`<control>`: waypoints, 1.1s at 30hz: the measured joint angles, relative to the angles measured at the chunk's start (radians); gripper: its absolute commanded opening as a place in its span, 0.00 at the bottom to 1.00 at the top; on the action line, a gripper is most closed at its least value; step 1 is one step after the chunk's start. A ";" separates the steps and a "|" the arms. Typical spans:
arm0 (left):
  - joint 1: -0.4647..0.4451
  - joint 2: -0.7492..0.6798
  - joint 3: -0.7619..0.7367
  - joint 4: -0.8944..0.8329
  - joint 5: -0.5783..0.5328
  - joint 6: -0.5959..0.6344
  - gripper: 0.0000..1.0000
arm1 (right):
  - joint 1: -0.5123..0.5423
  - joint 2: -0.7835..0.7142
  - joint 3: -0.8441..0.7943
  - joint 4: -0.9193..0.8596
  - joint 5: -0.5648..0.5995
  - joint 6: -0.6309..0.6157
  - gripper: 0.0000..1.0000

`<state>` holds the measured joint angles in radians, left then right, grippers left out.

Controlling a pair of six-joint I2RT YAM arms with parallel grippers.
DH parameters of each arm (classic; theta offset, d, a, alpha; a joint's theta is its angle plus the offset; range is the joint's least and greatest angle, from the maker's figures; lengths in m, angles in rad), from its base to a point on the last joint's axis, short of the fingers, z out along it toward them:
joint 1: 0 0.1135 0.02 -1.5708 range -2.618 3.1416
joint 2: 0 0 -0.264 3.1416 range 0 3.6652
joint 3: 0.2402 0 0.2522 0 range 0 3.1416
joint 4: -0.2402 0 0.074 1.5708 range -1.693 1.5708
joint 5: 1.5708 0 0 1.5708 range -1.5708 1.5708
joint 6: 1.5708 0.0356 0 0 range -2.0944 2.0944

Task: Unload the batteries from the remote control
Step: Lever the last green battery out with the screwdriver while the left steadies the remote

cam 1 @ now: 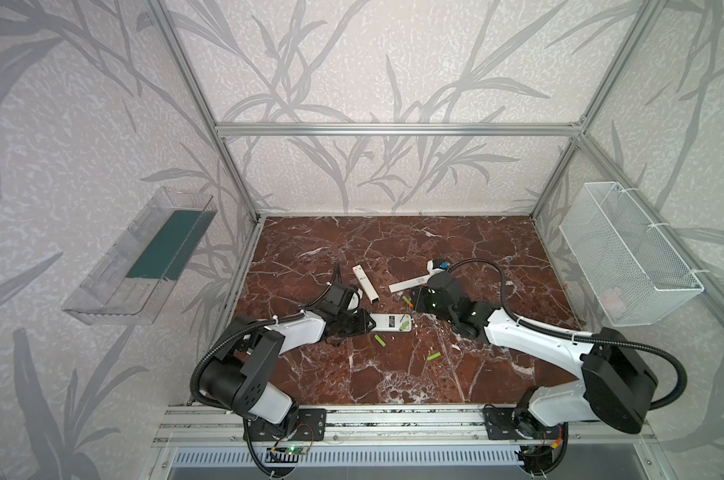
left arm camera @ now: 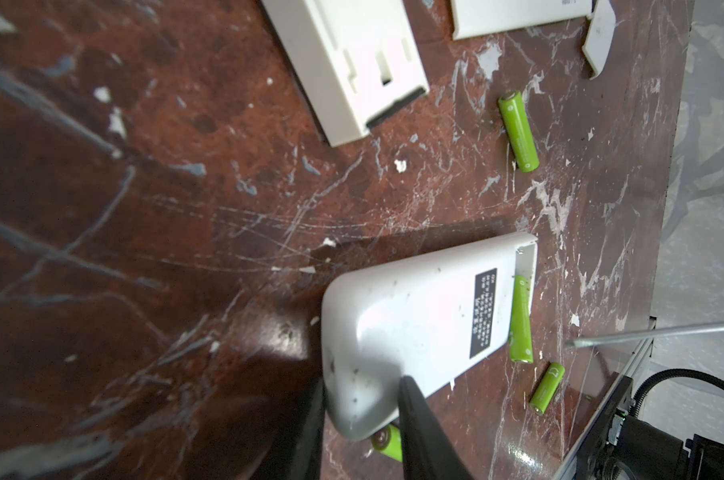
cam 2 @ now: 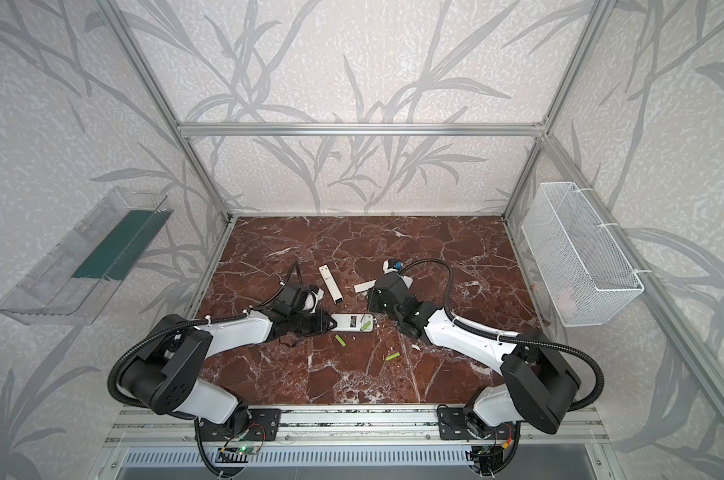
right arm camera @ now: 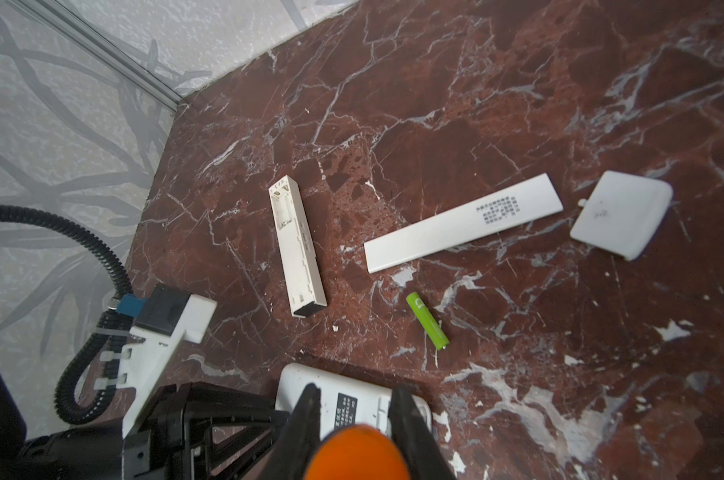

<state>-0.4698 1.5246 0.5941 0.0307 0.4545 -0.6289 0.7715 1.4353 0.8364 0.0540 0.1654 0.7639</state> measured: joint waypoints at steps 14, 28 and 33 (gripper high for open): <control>0.000 0.000 0.000 0.000 0.000 0.000 0.33 | -0.003 0.109 0.065 -0.084 -0.002 -0.146 0.00; 0.000 0.000 0.000 -0.001 -0.003 0.000 0.33 | 0.018 0.085 0.100 -0.214 -0.007 -0.209 0.00; 0.000 0.000 0.000 -0.001 -0.003 -0.001 0.33 | 0.023 0.056 0.100 -0.235 -0.001 -0.216 0.00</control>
<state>-0.4702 1.5246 0.5941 0.0299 0.4511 -0.6296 0.7940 1.4914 0.9363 -0.1814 0.1642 0.5476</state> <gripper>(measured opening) 0.327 0.260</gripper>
